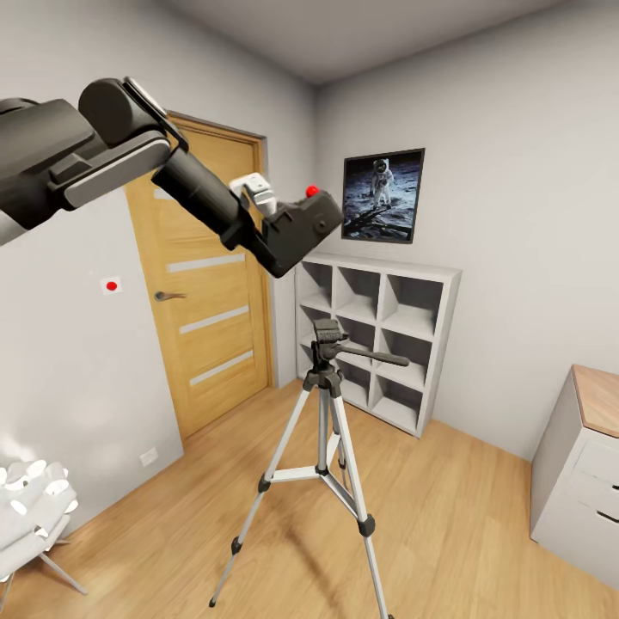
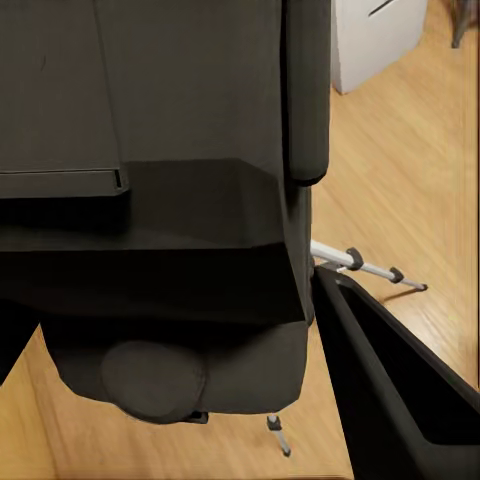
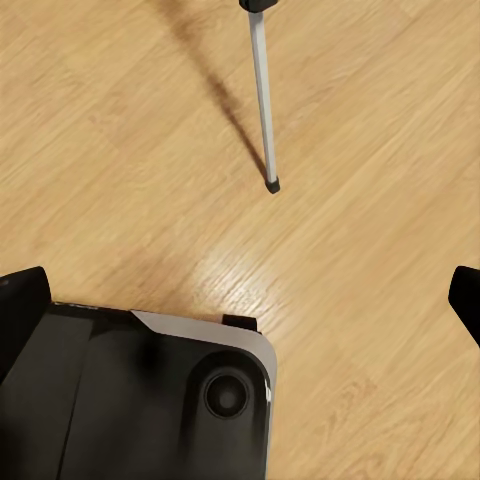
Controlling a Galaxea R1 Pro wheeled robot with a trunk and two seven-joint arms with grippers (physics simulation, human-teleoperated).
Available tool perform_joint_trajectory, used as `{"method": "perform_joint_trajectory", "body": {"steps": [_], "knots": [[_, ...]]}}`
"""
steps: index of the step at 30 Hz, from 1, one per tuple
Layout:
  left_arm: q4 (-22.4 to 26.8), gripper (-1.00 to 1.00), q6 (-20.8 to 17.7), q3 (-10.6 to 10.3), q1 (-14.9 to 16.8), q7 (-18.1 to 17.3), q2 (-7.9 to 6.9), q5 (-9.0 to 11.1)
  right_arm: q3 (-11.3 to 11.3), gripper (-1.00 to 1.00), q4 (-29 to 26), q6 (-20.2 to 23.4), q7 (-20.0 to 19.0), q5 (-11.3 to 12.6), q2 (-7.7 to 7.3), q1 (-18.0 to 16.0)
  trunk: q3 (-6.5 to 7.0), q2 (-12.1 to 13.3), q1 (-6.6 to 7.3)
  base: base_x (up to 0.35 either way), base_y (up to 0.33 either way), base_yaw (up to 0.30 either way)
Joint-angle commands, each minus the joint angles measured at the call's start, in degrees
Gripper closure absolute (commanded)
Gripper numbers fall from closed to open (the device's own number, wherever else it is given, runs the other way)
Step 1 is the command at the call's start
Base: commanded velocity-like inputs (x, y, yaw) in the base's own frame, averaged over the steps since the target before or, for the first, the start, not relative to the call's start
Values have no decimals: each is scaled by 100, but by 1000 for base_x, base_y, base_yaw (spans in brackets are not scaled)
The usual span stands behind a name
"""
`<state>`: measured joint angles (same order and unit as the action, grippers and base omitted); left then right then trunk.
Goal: Attach the digital camera to the camera tripod in the bedroom.
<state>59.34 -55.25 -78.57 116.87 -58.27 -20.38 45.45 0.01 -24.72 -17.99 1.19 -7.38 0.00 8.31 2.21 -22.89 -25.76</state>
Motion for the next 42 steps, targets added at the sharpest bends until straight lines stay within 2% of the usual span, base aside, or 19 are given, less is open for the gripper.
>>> {"method": "perform_joint_trajectory", "body": {"steps": [1,4,8,11,16,20,27,42], "knots": [[17,100,-16,-13,8,-65,-18,2,-1,-100,-7,-3,12,-44,0,4,-1,-3,-2,0,0,0],[16,100,-26,-17,10,-120,-34,-33,-1,-100,-7,-3,12,-44,0,4,-1,-3,-2,0,0,0],[22,100,-42,-61,11,-155,-37,-210,-1,-100,-7,-3,12,-44,0,4,-1,-3,-2,0,0,0],[32,100,-65,-295,12,-246,-8,-312,-1,-100,-8,-3,12,-44,0,4,-1,-3,-2,0,0,0],[32,100,-65,-470,12,-431,54,-351,-2,-100,-8,-3,12,-43,0,4,-1,-3,-2,0,0,0],[36,100,-65,-532,12,-476,78,-359,-4,-100,-13,-5,-4,-38,9,4,-1,-3,-2,0,0,0],[62,100,-65,-801,11,-491,88,-361,-1,-100,-73,-15,-10,-29,86,4,-1,-3,-2,0,0,0],[53,100,-65,-861,12,-493,299,-361,-1,-100,-172,-105,9,-39,88,18,-1,-3,-2,0,0,0]]}}
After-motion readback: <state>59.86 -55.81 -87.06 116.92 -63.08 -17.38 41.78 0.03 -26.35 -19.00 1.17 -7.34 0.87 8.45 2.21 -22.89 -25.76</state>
